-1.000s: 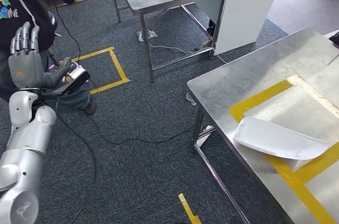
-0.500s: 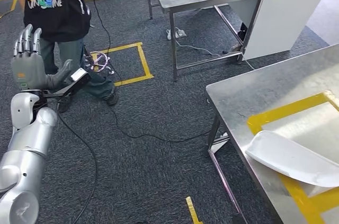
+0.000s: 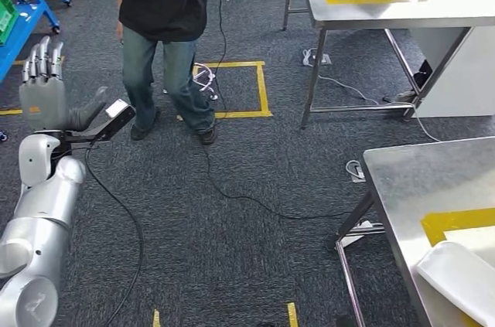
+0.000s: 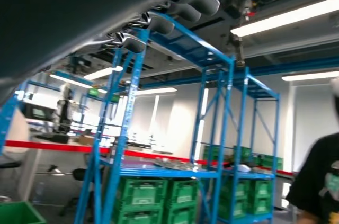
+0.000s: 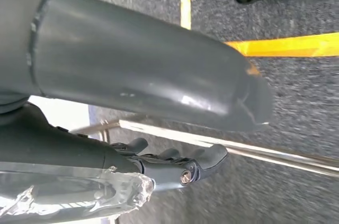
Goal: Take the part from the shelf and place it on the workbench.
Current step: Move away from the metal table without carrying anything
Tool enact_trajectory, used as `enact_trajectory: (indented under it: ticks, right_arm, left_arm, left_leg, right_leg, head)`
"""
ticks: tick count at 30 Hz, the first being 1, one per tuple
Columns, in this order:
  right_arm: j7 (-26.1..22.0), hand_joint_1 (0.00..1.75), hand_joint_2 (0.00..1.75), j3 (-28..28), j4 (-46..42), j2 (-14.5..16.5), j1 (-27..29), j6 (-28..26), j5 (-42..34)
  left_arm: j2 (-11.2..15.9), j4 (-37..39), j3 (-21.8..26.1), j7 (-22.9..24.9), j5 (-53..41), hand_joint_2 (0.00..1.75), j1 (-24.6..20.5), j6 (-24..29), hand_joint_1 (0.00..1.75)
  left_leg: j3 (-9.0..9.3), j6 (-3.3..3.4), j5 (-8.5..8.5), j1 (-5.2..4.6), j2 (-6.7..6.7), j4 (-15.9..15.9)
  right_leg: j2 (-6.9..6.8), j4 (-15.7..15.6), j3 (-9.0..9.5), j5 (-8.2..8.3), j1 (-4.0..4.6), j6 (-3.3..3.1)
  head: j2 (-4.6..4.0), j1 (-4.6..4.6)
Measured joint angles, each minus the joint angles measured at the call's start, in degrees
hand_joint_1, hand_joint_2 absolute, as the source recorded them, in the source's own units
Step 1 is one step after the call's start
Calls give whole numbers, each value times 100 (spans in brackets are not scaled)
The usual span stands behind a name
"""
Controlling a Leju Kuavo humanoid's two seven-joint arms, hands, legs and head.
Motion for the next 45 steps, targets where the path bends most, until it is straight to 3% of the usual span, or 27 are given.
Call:
enact_trajectory:
  ticks: [1, 3, 4, 6, 8, 10, 12, 13, 14, 15, 17, 18, 19, 22, 29, 30, 32, 33, 34, 36, 37, 39, 40, 41, 43, 45]
  right_arm:
    - [0, 0, 0, 1, 1, 0, -3, 5, 8]
    - [0, 0, 0, 2, 2, 1, -1, 19, 25]
    - [1, 0, 0, 3, 2, 2, -1, 27, 30]
    - [-1, 0, 0, 4, 2, 9, -6, 41, 41]
    - [-8, 0, 0, 6, 0, 25, -18, 50, 47]
    - [-13, 0, 0, 7, -2, 34, -12, 51, 51]
    - [-12, 0, 0, 6, -2, 35, 5, 52, 51]
    - [-11, 0, 0, 6, -2, 35, 6, 52, 51]
    - [-11, 0, 0, 7, -2, 35, 3, 52, 51]
    - [-11, 0, 0, 7, -2, 36, -2, 52, 51]
    - [-11, 0, 0, 8, -2, 45, -7, 53, 51]
    - [-11, 0, 0, 8, -2, 50, -9, 54, 51]
    - [-11, 0, 0, 8, -2, 55, -13, 54, 51]
    - [-11, 0, 0, 8, -2, 57, -28, 56, 51]
    - [-13, 0, 0, 8, -2, 57, -40, 56, 51]
    - [-13, 0, 0, 8, -2, 57, -48, 56, 52]
    - [-15, 0, 0, 9, -2, 57, -33, 62, 63]
    - [-17, 0, 0, 9, -2, 57, -21, 68, 72]
    - [-20, 0, 0, 10, -2, 57, -8, 74, 84]
    - [-27, 0, 0, 14, -2, 57, -13, 85, 104]
    - [-31, 0, 0, 18, -2, 59, -16, 91, 114]
    - [-33, 0, 0, 31, -1, 62, -18, 105, 132]
    - [-33, 0, 0, 39, -1, 64, -18, 109, 138]
    - [-34, 0, 0, 49, -1, 68, -21, 111, 144]
    - [-39, 0, 0, 66, -2, 80, -26, 116, 168]
    - [-33, 0, 0, 88, -2, 87, -17, 130, 212]
  left_arm:
    - [5, 0, 2, 1, 0, 0, 2, 1, 0]
    - [27, 1, 6, 2, 1, 0, 5, 1, 0]
    - [47, 1, 8, 2, 2, 0, 15, 1, 0]
    - [103, 1, 13, 2, 2, 0, 53, 3, 0]
    - [171, 0, 16, 2, 4, 0, 86, 4, 0]
    - [208, 0, 18, 2, 9, 0, 110, 4, 0]
    - [218, 0, 18, 2, 10, 0, 160, 2, 0]
    - [225, 0, 18, 2, 9, 0, 189, 2, 0]
    - [233, 0, 18, 2, 9, 0, 209, 2, 0]
    - [242, 0, 18, 2, 9, 0, 216, 2, 0]
    - [260, 0, 18, 2, 9, 0, 194, 2, 0]
    - [263, 0, 18, 2, 9, 0, 176, 2, 0]
    - [267, 0, 18, 2, 9, 0, 164, 2, 0]
    - [278, 0, 18, 2, 9, 0, 166, 3, 0]
    - [306, -1, 19, 2, 9, 0, 183, 3, 0]
    - [311, -3, 19, 2, 9, 0, 176, 5, 0]
    - [296, -8, 22, 2, 8, 0, 193, 8, 0]
    - [284, -9, 24, 2, 11, 0, 205, 9, 0]
    - [278, -9, 26, 2, 16, 0, 226, 8, 0]
    - [286, -10, 27, -1, 30, 0, 232, 8, 0]
    - [297, -10, 27, -3, 34, 0, 236, 7, 0]
    - [350, -14, 32, -4, 43, 0, 261, 8, 0]
    - [385, -18, 37, -4, 47, 0, 281, 8, 0]
    - [419, -25, 44, -4, 53, 0, 303, 10, 0]
    - [472, -44, 57, 4, 60, 0, 323, 11, 0]
    - [498, -56, 62, 18, 61, 0, 348, 12, 0]
  left_leg:
    - [-7, -30, -12, 4, -78, 20]
    - [-51, -101, -20, 21, -221, 66]
    - [-77, -138, -9, 32, -291, 72]
    - [-102, -197, 12, 57, -415, 60]
    - [-178, -245, -100, 35, -179, 213]
    - [-464, -285, -406, 15, 234, 798]
    - [-834, -306, -660, 25, 367, 1509]
    - [-923, -306, -655, 28, 379, 1663]
    - [-902, -300, -545, 29, 389, 1604]
    - [-767, -281, -352, 24, 424, 1335]
    - [-363, -212, 0, -29, 666, 581]
    - [-213, -173, 70, -62, 785, 298]
    - [-137, -144, 74, -92, 862, 145]
    - [-131, -118, 30, -110, 809, 88]
    - [-127, -96, 30, -105, 730, 69]
    - [-106, -79, 36, -82, 679, 48]
    - [-61, -28, 39, -35, 396, 15]
    - [-44, -10, 37, -19, 233, 12]
    - [-40, -3, 31, -18, 75, 17]
    - [-42, -34, 22, -18, -87, 34]
    - [-58, -62, 21, -15, -155, 48]
    - [-99, -135, 42, 6, -273, 51]
    - [-111, -171, 58, 20, -335, 43]
    - [-120, -204, 53, 22, -304, 41]
    - [-228, -265, -97, 4, -24, 253]
    - [-549, -312, -430, 6, 289, 913]
  right_leg:
    - [148, -380, 166, 181, -29, 9]
    - [392, -864, 409, 324, -68, 5]
    - [430, -913, 452, 295, -65, -16]
    - [312, -940, 483, 300, -53, -78]
    - [184, -979, 520, 309, -60, -157]
    - [35, -1000, 550, 298, -47, -223]
    - [-135, -1000, 563, 272, -30, -253]
    - [-219, -999, 572, 258, -26, -260]
    - [-298, -999, 588, 242, -22, -261]
    - [-373, -999, 614, 222, -17, -258]
    - [-511, -996, 678, 168, 11, -231]
    - [-575, -993, 701, 140, 33, -207]
    - [-642, -993, 718, 118, 53, -182]
    - [-764, -1003, 738, 94, 71, -143]
    - [-839, -1027, 773, 81, 73, -119]
    - [-748, -969, 758, 28, 66, -94]
    - [-376, -110, 270, -268, 41, -34]
    - [-176, 206, 53, -314, 26, -17]
    - [-69, 338, -86, -239, 19, -17]
    - [132, -421, 216, 196, -5, -46]
    - [249, -717, 352, 306, -18, -61]
    - [364, -934, 477, 316, -22, -87]
    - [312, -959, 489, 320, -17, -108]
    - [254, -979, 504, 331, -18, -137]
    - [121, -1025, 539, 346, -29, -214]
    - [-29, -1043, 563, 331, -23, -269]
  head:
    - [0, 0]
    - [0, -4]
    - [1, -4]
    - [1, 1]
    - [1, -44]
    - [1, -95]
    - [1, -101]
    - [1, -102]
    - [2, -102]
    - [1, -103]
    - [1, -104]
    - [1, -102]
    - [1, -96]
    - [2, -89]
    - [1, -97]
    - [1, -89]
    - [0, -48]
    - [-1, -28]
    - [-1, -16]
    - [-1, -16]
    - [0, -21]
    - [0, -25]
    - [0, -25]
    - [-1, -23]
    - [0, -62]
    - [1, -102]
